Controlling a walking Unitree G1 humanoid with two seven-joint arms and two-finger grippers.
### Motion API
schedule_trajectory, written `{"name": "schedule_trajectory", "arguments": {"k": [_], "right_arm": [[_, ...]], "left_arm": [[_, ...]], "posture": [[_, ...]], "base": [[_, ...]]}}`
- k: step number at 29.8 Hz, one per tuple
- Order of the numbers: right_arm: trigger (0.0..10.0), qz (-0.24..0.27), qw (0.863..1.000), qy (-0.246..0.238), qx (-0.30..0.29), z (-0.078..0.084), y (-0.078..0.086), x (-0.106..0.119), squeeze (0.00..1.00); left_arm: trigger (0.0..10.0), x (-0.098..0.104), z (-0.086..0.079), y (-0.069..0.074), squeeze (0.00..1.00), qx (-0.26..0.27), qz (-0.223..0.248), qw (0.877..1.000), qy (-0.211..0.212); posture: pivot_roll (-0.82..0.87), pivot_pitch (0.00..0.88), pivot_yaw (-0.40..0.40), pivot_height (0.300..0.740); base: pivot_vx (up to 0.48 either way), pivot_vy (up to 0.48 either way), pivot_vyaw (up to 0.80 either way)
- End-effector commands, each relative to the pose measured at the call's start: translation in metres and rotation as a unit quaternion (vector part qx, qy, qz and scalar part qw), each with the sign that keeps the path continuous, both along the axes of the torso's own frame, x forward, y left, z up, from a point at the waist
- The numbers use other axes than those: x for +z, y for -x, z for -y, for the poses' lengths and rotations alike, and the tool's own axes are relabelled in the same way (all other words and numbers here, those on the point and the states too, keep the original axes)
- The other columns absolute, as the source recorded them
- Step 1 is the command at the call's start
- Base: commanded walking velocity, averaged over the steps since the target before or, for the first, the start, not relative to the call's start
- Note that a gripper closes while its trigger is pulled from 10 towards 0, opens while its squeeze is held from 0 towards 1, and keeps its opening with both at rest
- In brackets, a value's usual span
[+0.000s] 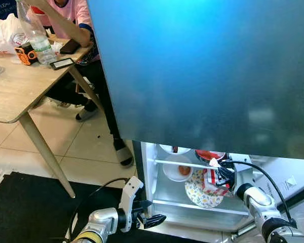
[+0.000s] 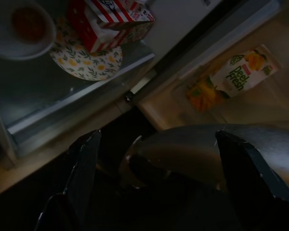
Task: Restocking fridge
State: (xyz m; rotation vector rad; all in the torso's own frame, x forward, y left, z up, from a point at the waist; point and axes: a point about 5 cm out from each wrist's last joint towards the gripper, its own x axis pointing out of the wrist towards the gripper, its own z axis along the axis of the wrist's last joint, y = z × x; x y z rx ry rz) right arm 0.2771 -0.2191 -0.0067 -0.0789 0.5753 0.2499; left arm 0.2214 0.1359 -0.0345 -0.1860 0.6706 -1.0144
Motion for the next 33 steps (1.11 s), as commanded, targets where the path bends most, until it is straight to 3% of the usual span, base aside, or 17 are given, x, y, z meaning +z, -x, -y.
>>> {"name": "schedule_trajectory", "arguments": {"k": [1,12,19,23,33], "right_arm": [[10.0,0.014,1.0,0.007,0.011,0.002,-0.006,0.007,0.0],[10.0,0.002,0.999,0.006,0.038,0.002,-0.004,0.006,0.0],[10.0,0.009,0.999,0.001,0.049,0.001,-0.008,0.01,0.0],[10.0,0.014,0.998,0.002,0.053,0.0,-0.01,0.013,0.0],[10.0,0.043,0.993,-0.017,0.108,-0.014,-0.024,0.028,0.0]], "left_arm": [[10.0,0.004,0.0,-0.006,0.0,-0.007,0.025,1.0,-0.013],[10.0,0.014,0.015,-0.02,0.0,-0.024,0.088,0.995,-0.043],[10.0,0.021,0.021,-0.031,0.0,0.023,0.136,0.989,-0.057],[10.0,0.022,0.024,-0.033,0.0,0.049,0.132,0.989,-0.039],[10.0,0.027,0.033,-0.034,0.0,0.056,0.15,0.987,-0.013]], "posture": [[-0.05,0.0,0.013,0.701],[-0.05,0.0,0.013,0.651],[-0.05,0.0,0.011,0.611],[-0.05,0.0,0.012,0.596],[-0.05,0.0,0.014,0.551]], "base": [[0.0,0.0,0.0],[0.0,0.0,0.0],[0.0,0.0,0.0],[0.0,0.0,0.0],[0.0,0.0,0.0]]}}
